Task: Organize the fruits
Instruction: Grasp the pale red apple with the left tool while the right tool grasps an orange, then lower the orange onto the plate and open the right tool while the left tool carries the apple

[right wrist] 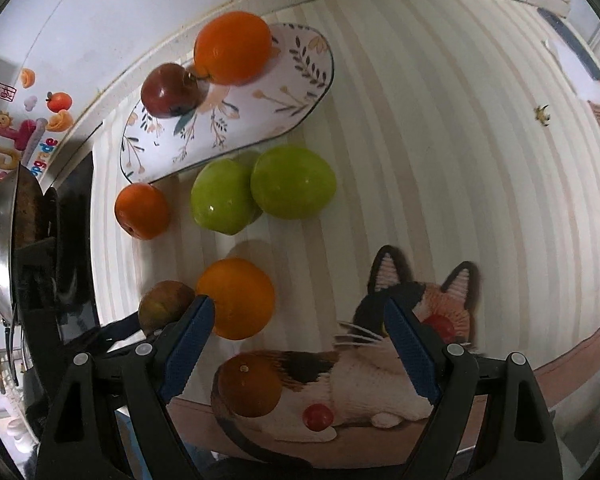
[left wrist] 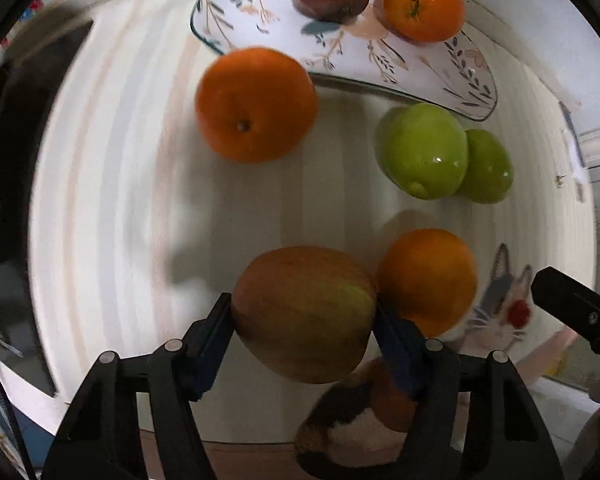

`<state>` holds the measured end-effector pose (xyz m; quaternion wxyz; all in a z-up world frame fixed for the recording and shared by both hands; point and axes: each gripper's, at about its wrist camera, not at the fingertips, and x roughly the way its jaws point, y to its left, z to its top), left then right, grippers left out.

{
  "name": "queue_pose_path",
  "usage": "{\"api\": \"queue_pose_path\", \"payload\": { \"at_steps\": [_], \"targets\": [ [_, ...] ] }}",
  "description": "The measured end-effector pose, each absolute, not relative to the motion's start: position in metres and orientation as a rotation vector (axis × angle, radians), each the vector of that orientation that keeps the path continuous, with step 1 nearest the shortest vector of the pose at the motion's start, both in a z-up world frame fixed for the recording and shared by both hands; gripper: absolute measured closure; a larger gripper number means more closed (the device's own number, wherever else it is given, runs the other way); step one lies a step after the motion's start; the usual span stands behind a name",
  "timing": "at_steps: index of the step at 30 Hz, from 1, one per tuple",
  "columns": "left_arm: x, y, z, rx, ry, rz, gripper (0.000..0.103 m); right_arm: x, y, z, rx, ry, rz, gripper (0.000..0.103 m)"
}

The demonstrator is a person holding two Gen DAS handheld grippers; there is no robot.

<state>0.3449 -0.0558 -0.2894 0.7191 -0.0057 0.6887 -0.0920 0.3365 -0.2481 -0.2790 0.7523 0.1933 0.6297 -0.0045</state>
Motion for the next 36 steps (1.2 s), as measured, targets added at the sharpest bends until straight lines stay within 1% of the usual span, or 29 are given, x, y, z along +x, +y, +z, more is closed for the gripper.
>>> {"api": "queue_pose_path", "payload": {
  "at_steps": [2, 7, 11, 12, 14, 16, 21, 28, 31, 36],
  "targets": [
    [0.342, -0.051, -0.286, 0.003, 1.500, -0.164, 0.038, 0.340, -0.244, -0.286, 0.414, 1.390, 0.001, 0.014],
    [0.334, -0.011, -0.277, -0.043, 1.504, -0.046, 0.038, 0.352, -0.223, -0.298, 0.391, 1.416, 0.052, 0.014],
    [0.330, 0.012, -0.288, -0.081, 1.539, 0.003, 0.037, 0.366, -0.200, -0.317, 0.386, 1.457, 0.087, 0.015],
    [0.330, 0.015, -0.288, -0.094, 1.523, 0.001, 0.037, 0.369, -0.196, -0.321, 0.378, 1.466, 0.092, 0.015],
    [0.331, 0.016, -0.287, -0.088, 1.524, 0.000, 0.037, 0.374, -0.187, -0.330, 0.358, 1.482, 0.106, 0.021],
    [0.337, 0.019, -0.286, -0.091, 1.516, 0.002, 0.038, 0.377, -0.180, -0.338, 0.353, 1.496, 0.129, 0.033],
    [0.339, 0.016, -0.291, -0.111, 1.509, -0.002, 0.038, 0.378, -0.170, -0.340, 0.304, 1.470, 0.150, 0.035],
    [0.340, 0.025, -0.285, -0.133, 1.505, -0.010, 0.038, 0.368, -0.179, -0.337, 0.326, 1.454, 0.141, 0.035],
    [0.346, 0.025, -0.268, -0.136, 1.469, -0.029, 0.038, 0.362, -0.186, -0.329, 0.350, 1.438, 0.148, 0.035],
    [0.363, 0.020, -0.222, -0.170, 1.385, -0.079, 0.038, 0.358, -0.204, -0.303, 0.428, 1.389, 0.166, 0.035]
  ]
}}
